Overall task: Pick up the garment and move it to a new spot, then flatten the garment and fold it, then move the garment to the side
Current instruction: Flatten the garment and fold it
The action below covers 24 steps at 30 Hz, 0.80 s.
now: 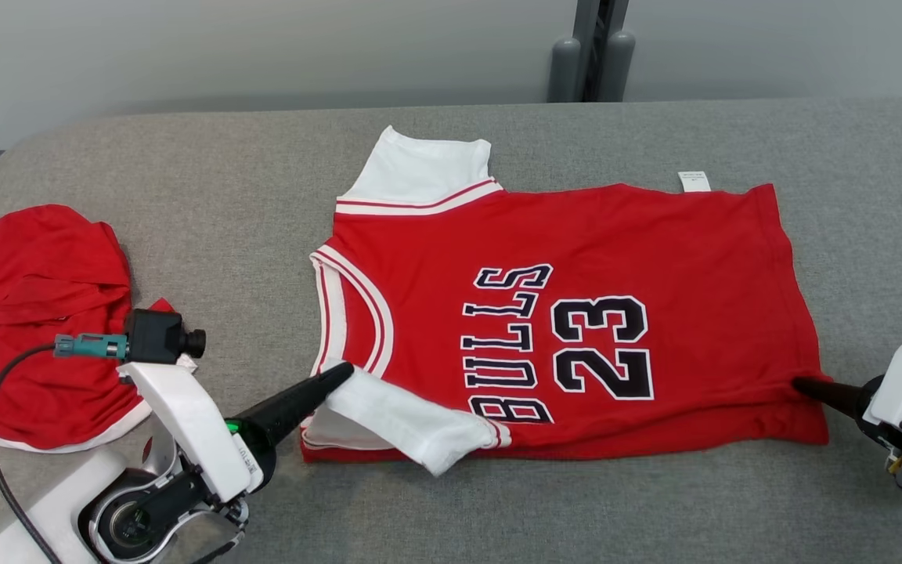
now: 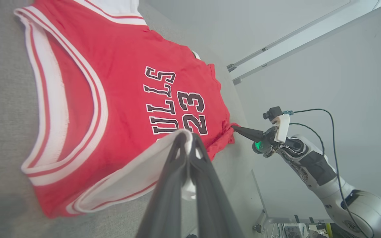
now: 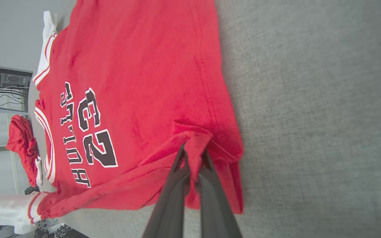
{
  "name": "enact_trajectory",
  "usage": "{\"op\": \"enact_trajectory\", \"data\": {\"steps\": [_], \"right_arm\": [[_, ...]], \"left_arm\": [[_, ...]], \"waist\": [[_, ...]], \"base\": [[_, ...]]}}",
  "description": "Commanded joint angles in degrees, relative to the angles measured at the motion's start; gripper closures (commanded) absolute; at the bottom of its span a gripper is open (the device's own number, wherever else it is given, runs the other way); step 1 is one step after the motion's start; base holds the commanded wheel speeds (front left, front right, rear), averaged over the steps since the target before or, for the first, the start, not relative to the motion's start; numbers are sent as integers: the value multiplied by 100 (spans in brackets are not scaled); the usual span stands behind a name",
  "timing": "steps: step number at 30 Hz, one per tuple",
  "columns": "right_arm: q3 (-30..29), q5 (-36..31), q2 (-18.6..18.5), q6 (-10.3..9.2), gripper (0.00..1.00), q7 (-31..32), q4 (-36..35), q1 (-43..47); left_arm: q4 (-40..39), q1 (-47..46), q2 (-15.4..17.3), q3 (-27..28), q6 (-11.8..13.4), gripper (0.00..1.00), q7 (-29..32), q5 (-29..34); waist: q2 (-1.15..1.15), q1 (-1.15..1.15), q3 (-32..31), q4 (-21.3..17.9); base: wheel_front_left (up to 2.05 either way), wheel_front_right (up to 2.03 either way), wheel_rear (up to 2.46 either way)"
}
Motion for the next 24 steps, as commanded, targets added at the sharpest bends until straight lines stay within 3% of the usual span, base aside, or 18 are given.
{"op": "enact_trajectory", "data": {"steps": [1, 24], "right_arm": [[-65, -50, 22, 0, 100, -65, 86, -97], [-222, -576, 272, 0, 100, -695, 327, -536]], "left_arm": [[145, -121, -77, 84, -11, 100, -56, 57], [1779, -672, -1086, 418, -11, 100, -618, 501]], "waist": [[0, 0, 70, -5], [0, 0, 434, -25]], "base": [[0, 0, 0], [0, 0, 0]]}}
